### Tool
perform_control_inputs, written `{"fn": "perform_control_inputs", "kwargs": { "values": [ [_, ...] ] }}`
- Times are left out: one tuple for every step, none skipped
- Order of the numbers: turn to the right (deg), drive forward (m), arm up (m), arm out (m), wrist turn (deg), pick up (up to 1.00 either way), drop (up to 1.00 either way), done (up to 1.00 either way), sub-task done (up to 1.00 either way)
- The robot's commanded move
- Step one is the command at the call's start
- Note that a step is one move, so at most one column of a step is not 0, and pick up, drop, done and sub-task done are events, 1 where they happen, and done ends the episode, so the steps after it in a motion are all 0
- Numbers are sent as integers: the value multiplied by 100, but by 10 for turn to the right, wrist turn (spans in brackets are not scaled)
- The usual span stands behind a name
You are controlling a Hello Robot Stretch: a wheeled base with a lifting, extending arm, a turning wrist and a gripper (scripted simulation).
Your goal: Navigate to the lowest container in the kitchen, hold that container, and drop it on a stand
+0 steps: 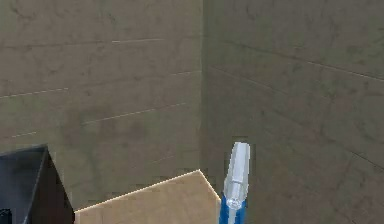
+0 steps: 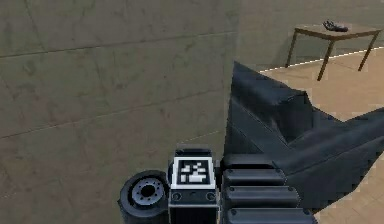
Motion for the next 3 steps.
{"fn": "perform_control_inputs", "kwargs": {
  "values": [
    [-90,0,0,0,0,0,0,0,0],
    [0,85,0,0,0,0,0,0,0],
    [-390,0,0,0,0,0,0,0,0]
  ]
}}
